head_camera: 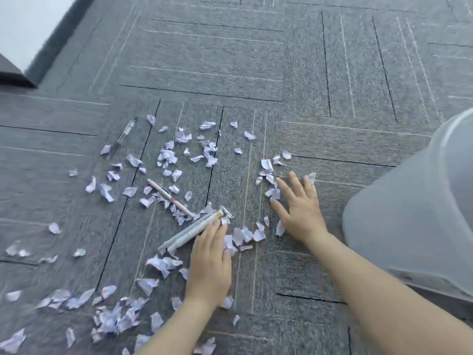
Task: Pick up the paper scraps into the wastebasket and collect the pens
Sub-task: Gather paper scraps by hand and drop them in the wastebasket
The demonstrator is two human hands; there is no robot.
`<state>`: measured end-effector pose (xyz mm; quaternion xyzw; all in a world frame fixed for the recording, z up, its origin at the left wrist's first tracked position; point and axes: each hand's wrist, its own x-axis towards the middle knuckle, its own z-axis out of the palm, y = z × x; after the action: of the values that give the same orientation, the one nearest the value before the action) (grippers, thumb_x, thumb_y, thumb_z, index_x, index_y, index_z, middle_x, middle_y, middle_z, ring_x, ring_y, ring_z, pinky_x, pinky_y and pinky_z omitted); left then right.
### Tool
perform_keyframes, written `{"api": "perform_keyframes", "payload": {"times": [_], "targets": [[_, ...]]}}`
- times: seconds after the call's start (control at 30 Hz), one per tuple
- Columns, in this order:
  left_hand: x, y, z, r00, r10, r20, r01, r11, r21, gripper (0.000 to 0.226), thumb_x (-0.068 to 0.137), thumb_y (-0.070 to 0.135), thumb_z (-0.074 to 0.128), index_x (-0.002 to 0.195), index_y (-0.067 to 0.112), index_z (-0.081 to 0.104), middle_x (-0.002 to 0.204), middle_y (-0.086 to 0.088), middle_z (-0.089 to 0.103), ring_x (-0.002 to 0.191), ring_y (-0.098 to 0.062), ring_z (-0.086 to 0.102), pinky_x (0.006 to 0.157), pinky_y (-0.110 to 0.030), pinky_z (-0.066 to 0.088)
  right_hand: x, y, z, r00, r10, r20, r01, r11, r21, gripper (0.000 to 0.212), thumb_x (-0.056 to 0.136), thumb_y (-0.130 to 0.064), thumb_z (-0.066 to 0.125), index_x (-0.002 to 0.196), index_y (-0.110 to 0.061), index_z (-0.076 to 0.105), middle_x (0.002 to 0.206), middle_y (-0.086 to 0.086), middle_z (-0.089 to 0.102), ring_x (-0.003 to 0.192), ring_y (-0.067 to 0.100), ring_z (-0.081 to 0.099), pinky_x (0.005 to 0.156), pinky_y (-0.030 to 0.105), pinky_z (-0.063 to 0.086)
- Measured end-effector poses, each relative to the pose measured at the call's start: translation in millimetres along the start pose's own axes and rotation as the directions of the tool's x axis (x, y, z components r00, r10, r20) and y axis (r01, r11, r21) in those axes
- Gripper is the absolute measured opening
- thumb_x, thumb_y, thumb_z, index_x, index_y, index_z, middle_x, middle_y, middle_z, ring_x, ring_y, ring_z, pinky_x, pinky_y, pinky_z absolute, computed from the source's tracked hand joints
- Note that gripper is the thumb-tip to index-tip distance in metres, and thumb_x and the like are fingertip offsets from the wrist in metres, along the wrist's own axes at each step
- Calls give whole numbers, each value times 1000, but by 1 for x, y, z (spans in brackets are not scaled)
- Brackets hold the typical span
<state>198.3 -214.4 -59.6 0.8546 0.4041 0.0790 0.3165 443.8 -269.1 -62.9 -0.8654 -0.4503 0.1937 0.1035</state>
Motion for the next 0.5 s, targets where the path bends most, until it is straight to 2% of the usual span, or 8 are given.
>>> {"api": "perform_keyframes", "payload": {"times": [0.1, 0.17, 0.23, 0.3, 0.4, 0.5], "targets": [[22, -20, -20, 1000, -28, -4, 29, 998, 56, 55, 93, 30, 26, 146, 18, 29, 155, 3, 24, 145, -8, 7, 118, -43, 14, -33, -24, 10, 972, -228, 63, 214, 961, 176, 58, 97, -53, 38, 151, -37, 24, 162, -15, 10, 149, 9, -8, 121, 46, 12], [26, -31, -31, 1000, 2, 32, -5, 993, 121, 58, 92, 37, 23, 148, 17, 26, 157, 3, 20, 145, -9, 3, 119, -42, 11, -49, -38, 16, 943, -330, 32, 308, 909, 281, 55, 97, -45, 43, 149, -37, 28, 160, -17, 15, 149, 6, 1, 120, 43, 16], [19, -35, -31, 990, 78, 120, -99, 978, 185, 63, 93, 47, 22, 150, 20, 19, 158, 5, 13, 146, -9, 0, 119, -42, 9, -33, -42, 14, 956, -277, -99, 294, 914, 279, 54, 96, -43, 45, 148, -35, 30, 160, -14, 18, 149, 10, 7, 119, 42, 15], [10, -33, -27, 977, 119, 177, -158, 961, 225, 67, 91, 56, 22, 150, 27, 11, 159, 7, 5, 146, -10, -4, 119, -40, 5, 0, -40, 6, 975, -147, -166, 173, 972, 158, 57, 96, -47, 43, 150, -34, 26, 162, -7, 13, 150, 17, 2, 119, 44, 8], [25, -24, -23, 990, 78, 119, -100, 975, 197, 70, 88, 60, 27, 149, 35, 4, 159, 6, -1, 146, -12, -9, 118, -38, 1, 53, -30, -12, 995, -64, -79, 61, 998, -31, 60, 97, -55, 34, 152, -35, 21, 164, 0, 1, 150, 26, -9, 120, 46, -1], [53, -17, -21, 986, 77, 151, -103, 980, 171, 69, 88, 56, 27, 150, 30, 10, 159, 6, -3, 145, -11, -13, 119, -39, 0, 68, -23, -16, 986, -145, 80, 148, 989, -32, 60, 97, -55, 35, 152, -33, 24, 164, -4, 3, 150, 23, -8, 121, 49, 5]]}}
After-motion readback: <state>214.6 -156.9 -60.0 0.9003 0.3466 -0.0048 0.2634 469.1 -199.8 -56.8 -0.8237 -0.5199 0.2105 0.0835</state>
